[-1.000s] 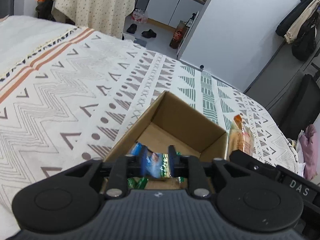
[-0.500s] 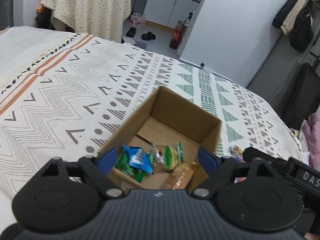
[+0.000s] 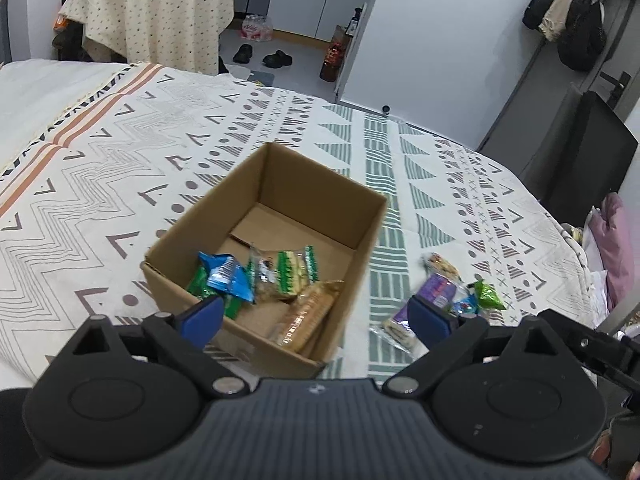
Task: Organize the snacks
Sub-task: 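Move both grippers back toward the remaining snacks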
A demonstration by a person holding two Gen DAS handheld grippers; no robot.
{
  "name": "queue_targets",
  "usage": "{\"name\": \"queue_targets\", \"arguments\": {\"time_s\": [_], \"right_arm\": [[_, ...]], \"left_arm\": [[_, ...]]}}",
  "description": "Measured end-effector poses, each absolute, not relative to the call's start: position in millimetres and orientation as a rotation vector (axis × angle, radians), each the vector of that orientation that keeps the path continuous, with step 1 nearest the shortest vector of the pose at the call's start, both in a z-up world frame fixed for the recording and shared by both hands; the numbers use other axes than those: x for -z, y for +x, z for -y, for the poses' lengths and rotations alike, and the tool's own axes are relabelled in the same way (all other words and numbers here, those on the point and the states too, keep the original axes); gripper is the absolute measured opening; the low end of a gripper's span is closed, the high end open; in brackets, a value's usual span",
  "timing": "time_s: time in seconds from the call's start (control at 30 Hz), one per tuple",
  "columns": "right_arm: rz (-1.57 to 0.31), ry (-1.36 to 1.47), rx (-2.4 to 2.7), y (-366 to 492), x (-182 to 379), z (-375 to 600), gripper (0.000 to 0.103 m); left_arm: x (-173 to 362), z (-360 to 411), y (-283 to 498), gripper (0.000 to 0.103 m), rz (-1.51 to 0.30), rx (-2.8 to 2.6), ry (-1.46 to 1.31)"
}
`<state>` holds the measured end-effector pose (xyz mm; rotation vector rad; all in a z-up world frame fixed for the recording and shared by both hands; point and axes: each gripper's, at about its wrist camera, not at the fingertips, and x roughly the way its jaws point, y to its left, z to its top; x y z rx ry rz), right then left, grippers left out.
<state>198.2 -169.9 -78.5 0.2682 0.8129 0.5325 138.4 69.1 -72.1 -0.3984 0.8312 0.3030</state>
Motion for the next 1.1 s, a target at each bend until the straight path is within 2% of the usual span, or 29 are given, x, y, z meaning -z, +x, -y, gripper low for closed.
{"name": "queue_targets", "arguments": {"time_s": [0.03,0.9,1.1], "right_arm": [[-0.815,0.267,-0.529,196,79,174,0.103],[-0.874,0.426,-0.384,204,121,267,0.103],[-0.909,0.466,-0.376,211,135,274,0.098]], "left_arm": [[71,-65,138,0.103,-0.829,-0.299,-0.394],[94,26,164,0.103,-0.885,-0.211,-0.299],[108,36,176,0.103,-0.919,-0.210,-0.298]]}}
